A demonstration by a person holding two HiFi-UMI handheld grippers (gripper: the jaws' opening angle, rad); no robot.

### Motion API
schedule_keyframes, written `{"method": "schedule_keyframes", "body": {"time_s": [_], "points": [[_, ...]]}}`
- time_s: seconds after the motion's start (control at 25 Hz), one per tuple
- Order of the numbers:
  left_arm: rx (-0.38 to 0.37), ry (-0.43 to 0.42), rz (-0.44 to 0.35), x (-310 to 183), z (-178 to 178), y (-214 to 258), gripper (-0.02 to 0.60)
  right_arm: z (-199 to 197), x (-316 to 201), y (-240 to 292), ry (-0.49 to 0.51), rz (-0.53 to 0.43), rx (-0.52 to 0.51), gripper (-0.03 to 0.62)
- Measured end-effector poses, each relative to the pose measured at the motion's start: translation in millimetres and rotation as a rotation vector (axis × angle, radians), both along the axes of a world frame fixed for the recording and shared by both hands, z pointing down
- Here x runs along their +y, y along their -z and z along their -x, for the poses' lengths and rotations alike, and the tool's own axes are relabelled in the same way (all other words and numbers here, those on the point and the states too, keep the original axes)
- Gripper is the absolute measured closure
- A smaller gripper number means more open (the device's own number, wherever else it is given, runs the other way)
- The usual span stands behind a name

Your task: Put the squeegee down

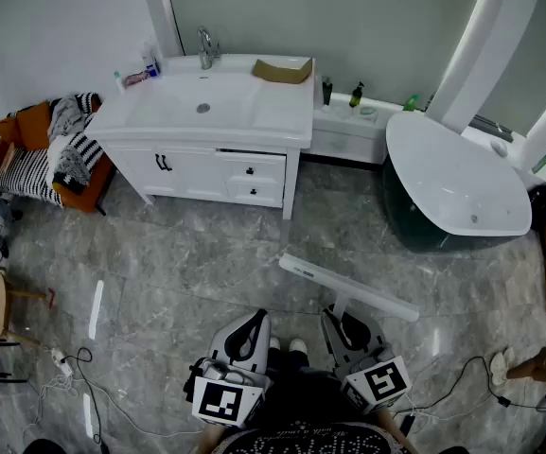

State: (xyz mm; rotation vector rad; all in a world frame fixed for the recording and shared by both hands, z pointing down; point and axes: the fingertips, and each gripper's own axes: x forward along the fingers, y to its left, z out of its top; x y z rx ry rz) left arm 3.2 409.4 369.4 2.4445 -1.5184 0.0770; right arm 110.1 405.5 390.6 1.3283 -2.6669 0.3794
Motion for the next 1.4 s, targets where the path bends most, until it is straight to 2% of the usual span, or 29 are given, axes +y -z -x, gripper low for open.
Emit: {"method": "schedule_keyframes", "body": {"time_s": [0.4,0.72,1.12,1.24,1.4], "points": [[-0.004,0.003,-0.003,-3.1,-10.1,0.4,0.577,-9.2,-4.1,-1.9,0.009,0.007,-0.020,0.539],[0.000,0.022,-0.010,-0.8,-34.5,-2.7,0.577,-31.7,-4.5,-5.5,0.068,-0.005,-0.045,0.539],[0.001,0.043,0.042,-8.3,-48.7,-26.6,0.577,-56.7,-14.7,-23.0,0.055,0.044,-0.070,0.539],[-0.024,0.022,0.077,-17.5,-44.6,-38.4,0.577,-53.1,-23.5,-32.7,0.046,0.072,-0.079,0.539],[-0.004,0.024,0.073,-51.0,-35.9,-35.8,0.577,-44.0,-48.8,-35.9,0.036,0.094,-0.067,0.539]]}}
